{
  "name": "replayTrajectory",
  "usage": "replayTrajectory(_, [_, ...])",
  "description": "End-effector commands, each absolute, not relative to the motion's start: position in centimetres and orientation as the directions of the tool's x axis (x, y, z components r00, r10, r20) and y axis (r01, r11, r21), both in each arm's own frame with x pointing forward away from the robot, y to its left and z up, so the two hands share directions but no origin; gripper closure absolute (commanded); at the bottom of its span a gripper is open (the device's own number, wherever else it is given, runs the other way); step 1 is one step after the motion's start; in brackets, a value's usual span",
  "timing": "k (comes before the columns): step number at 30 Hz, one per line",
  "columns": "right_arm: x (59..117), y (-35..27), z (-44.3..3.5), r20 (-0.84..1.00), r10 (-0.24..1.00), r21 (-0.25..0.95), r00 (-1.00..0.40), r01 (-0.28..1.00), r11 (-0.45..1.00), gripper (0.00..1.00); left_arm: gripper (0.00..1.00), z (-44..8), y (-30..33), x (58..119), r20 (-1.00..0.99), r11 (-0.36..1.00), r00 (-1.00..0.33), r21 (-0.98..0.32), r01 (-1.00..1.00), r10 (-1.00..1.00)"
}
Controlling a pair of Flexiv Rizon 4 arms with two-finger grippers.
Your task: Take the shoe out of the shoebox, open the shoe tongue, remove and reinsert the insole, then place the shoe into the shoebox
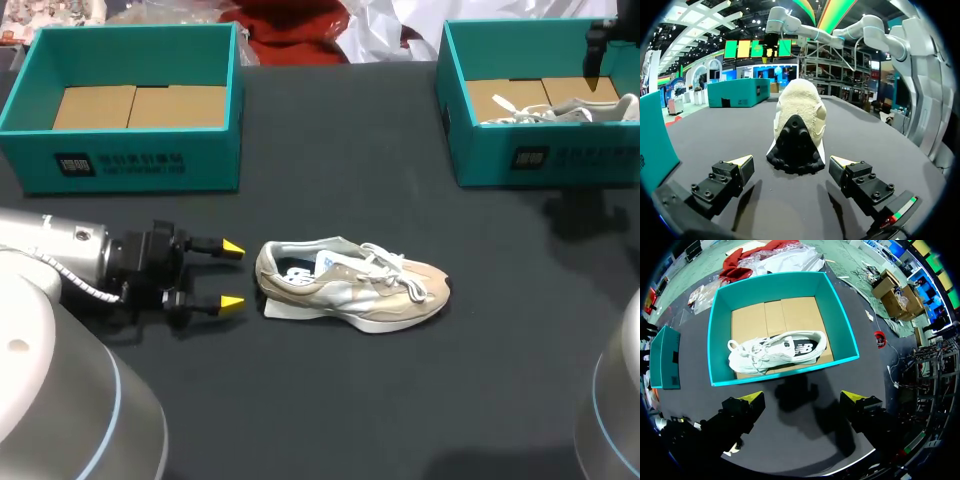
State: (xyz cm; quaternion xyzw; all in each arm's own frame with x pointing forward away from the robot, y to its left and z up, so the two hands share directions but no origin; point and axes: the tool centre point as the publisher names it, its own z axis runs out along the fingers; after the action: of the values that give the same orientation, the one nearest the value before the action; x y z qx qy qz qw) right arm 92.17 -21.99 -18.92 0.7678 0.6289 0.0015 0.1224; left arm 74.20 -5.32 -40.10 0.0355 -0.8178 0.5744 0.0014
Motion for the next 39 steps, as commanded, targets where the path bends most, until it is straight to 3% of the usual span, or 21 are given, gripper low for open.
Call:
replayTrajectory(1, [92.1,-22.0,-19.0,-0.151,0.966,0.191,0.209,0.965,-0.179,0.00,0.00,-40.5,-6.1,74.7,0.049,0.338,-0.998,-0.939,-0.062,-0.048])
replayTrajectory(39, [92.1,-22.0,-19.0,-0.151,0.966,0.191,0.209,0.965,-0.179,0.00,0.00,-41.5,-11.6,74.7,0.087,0.314,-0.993,-0.948,-0.057,0.084])
